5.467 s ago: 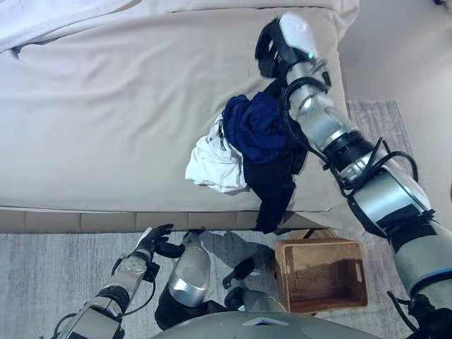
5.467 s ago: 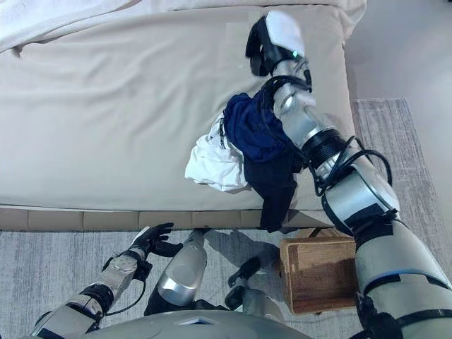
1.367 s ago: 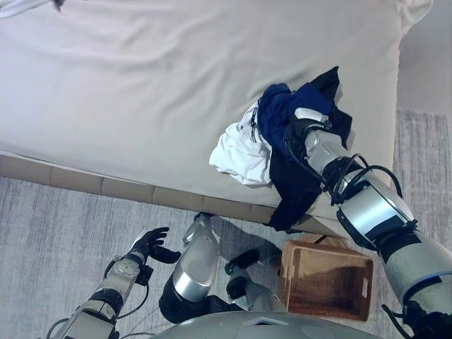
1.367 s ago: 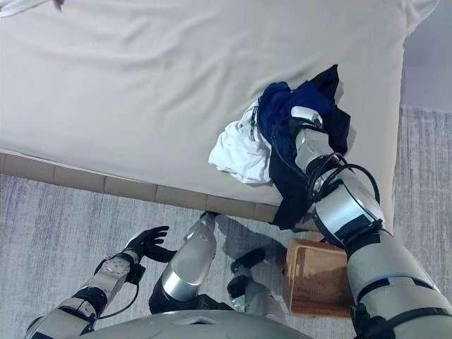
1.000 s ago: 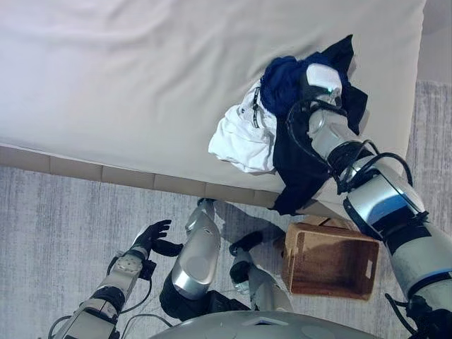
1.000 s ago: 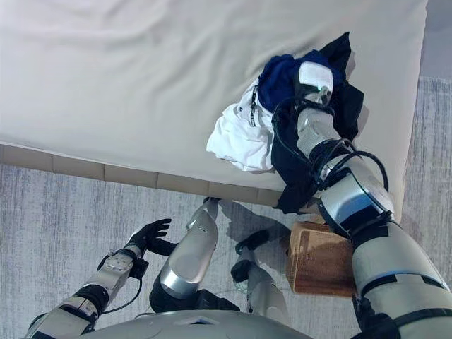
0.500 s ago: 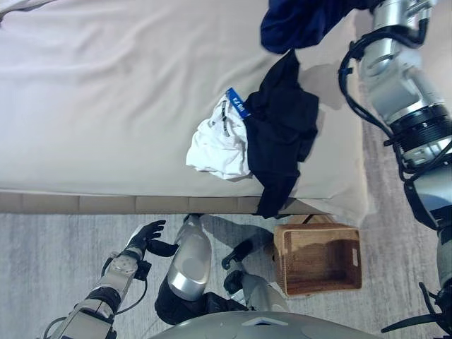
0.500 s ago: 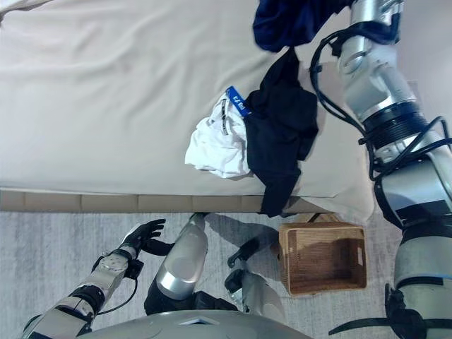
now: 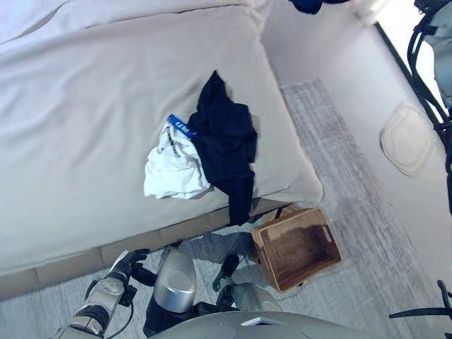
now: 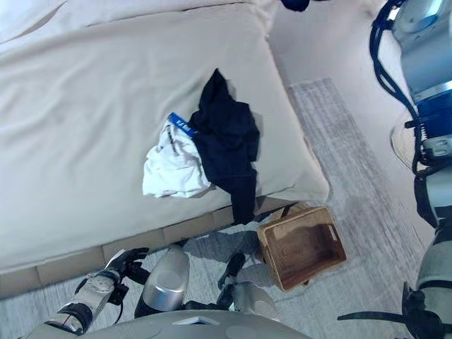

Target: Pick up the clothes from the bed and place them into the basket

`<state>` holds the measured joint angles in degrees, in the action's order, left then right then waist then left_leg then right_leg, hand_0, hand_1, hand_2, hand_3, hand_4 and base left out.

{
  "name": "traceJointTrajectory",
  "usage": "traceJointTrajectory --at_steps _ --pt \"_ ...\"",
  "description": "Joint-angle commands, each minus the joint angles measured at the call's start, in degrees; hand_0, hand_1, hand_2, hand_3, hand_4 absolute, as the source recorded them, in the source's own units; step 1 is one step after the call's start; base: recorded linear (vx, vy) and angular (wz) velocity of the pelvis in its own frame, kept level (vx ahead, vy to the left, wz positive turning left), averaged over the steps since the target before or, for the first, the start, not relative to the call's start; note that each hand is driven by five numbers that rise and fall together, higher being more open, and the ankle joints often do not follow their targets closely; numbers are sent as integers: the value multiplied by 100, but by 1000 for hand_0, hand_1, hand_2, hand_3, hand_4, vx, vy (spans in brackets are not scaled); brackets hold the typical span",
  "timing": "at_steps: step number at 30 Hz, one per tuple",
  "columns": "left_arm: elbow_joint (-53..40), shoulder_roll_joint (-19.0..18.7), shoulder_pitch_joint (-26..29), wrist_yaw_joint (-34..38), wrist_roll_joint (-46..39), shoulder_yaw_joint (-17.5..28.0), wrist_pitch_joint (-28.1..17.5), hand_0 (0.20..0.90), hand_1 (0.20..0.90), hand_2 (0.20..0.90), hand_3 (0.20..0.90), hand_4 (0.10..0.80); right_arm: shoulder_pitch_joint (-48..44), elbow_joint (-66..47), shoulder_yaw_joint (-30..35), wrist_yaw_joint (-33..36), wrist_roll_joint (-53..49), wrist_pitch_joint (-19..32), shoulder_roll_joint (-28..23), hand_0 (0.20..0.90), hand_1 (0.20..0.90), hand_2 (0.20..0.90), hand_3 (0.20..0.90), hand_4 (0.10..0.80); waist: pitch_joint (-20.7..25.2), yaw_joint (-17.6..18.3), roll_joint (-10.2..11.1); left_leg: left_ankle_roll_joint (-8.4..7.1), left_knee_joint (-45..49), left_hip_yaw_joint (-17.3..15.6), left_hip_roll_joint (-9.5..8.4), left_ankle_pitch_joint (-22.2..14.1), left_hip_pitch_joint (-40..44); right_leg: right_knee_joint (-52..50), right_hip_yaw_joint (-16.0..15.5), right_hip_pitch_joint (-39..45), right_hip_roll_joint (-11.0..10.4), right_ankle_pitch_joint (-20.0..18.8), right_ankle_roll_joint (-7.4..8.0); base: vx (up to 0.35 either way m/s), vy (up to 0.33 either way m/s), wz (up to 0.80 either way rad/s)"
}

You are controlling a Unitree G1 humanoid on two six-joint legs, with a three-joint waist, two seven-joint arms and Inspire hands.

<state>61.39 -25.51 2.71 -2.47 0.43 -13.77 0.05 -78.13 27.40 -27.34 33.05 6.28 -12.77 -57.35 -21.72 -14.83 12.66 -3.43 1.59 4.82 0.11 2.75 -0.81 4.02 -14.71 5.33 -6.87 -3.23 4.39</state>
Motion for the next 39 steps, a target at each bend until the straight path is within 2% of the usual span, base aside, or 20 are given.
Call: traceJointTrajectory --at_steps 1,2,6,10,15,19,21,24,27,33,36,39 --pt "343 -20 -374 -201 141 -365 -97 900 900 900 900 800 -655 551 -326 -3 -283 21 -695 300 300 300 200 100 1745 303 -308 397 -489 -263 -60 -713 751 -688 74 84 -88 280 384 0 -57 -33" --pt "338 -12 -363 -233 215 -366 -122 900 900 900 900 800 -632 608 -313 -116 -376 -65 -728 300 300 300 200 100 1765 358 -327 397 -486 -299 -57 -722 776 -699 108 82 -76 286 371 10 -51 -35" --pt "331 72 -282 -300 216 -461 -94 900 900 900 900 800 -338 748 -113 -564 -655 101 -902 300 300 300 200 100 1830 660 -478 405 -445 -471 -39 -795 930 -754 395 86 22 400 267 21 -87 -42" --pt "278 181 -156 -326 282 -530 4 900 900 900 900 800 425 548 487 -919 -936 302 -771 300 300 300 200 100 1787 869 -646 396 -368 -629 -16 -838 1015 -721 576 135 97 533 162 16 -134 -50" --pt "153 313 23 -349 237 -669 120 900 900 900 900 800 2074 -173 1532 -1283 -825 628 -70 300 300 300 200 100 1623 1101 -842 372 -368 -805 13 -825 1065 -556 763 171 148 518 65 -6 -165 -33" --pt "9 469 122 -239 169 -668 97 900 900 900 900 800 3310 -771 1956 -1247 -359 846 643 300 300 300 200 100 1431 1240 -977 326 -326 -871 75 -741 935 -537 804 58 205 499 -8 -47 -166 -19" --pt "-54 544 239 -158 88 -699 67 900 900 900 900 800 3744 -971 2003 -1194 -57 798 958 300 300 300 200 100 1284 1323 -1054 315 -180 -884 113 -718 764 -663 817 -114 228 532 -68 -108 -177 -13" --pt "-150 612 455 -69 -11 -773 45 900 900 900 900 800 3932 -903 1971 -1087 -35 700 1174 300 300 300 200 100 1042 1394 -1143 296 67 -827 134 -707 471 -887 832 -404 242 582 -143 -222 -176 -8" --pt "-213 719 887 123 -269 -919 -133 900 900 900 900 800 3853 -584 1865 -858 -40 723 1337 300 300 300 200 100 455 1516 -1303 216 554 -697 103 -686 -90 -1183 877 -868 214 593 -255 -330 -137 5" --pt "-422 842 1041 384 -564 -915 -446 900 900 900 900 800 3762 -247 1674 -816 119 786 1413 300 300 300 200 100 -232 1674 -1590 131 1247 -739 131 -699 -792 -1536 910 -1477 114 580 -376 -201 -56 -2" --pt "-513 820 1081 455 -774 -889 -566 900 900 900 900 800 3615 118 1483 -759 222 751 1452 300 300 300 200 100 -476 1682 -1733 113 1616 -765 168 -602 -1251 -1822 895 -1917 94 651 -433 -153 -21 -18" --pt "-711 756 1122 489 -976 -925 -719 900 900 900 900 800 3305 793 1317 -445 120 685 1454 300 300 300 200 100 -741 1638 -1972 124 1762 -718 128 -436 -1747 -2240 937 -2493 127 763 -491 -129 -3 -3"
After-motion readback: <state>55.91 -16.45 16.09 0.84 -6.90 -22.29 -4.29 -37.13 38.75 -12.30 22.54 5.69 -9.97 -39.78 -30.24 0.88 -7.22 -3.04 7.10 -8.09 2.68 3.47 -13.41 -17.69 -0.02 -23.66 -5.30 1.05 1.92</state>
